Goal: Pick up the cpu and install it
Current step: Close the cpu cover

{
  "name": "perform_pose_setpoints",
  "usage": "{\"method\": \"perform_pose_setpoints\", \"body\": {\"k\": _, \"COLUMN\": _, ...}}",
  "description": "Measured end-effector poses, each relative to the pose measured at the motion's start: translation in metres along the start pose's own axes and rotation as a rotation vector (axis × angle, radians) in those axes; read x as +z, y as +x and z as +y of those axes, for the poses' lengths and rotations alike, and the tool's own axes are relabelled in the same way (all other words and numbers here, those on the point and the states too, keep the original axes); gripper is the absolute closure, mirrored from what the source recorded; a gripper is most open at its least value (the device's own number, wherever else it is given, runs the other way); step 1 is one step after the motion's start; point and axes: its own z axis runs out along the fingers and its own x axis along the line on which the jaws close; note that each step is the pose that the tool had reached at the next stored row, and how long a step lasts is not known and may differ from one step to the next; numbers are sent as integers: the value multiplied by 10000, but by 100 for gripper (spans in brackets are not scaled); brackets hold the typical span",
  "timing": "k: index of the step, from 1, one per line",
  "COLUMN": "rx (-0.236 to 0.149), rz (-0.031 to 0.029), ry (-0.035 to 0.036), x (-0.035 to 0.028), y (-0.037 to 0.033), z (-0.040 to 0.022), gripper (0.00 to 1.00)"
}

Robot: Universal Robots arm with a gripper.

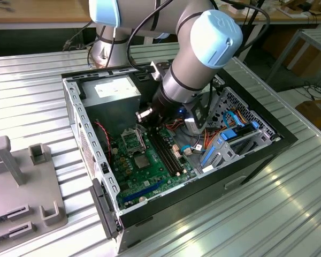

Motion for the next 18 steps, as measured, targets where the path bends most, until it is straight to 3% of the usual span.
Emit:
{"method": "perform_pose_setpoints", "body": {"k": 6, "rx": 317, "rz": -76, "ry": -357, "x": 29, "y": 22, "z": -7, "gripper": 89}}
{"method": "perform_pose_setpoints", "body": {"k": 8, "rx": 309, "rz": -74, "ry": -528, "x": 44, "y": 60, "z": -10, "gripper": 89}}
{"method": "perform_pose_setpoints", "body": {"k": 11, "rx": 374, "rz": -88, "ry": -640, "x": 80, "y": 57, "z": -12, "gripper": 89}}
{"method": "perform_pose_setpoints", "body": {"k": 13, "rx": 365, "rz": -85, "ry": -765, "x": 108, "y": 56, "z": -15, "gripper": 89}}
{"method": "perform_pose_setpoints", "body": {"k": 18, "rx": 296, "rz": -62, "ry": -867, "x": 133, "y": 53, "z": -11, "gripper": 89}}
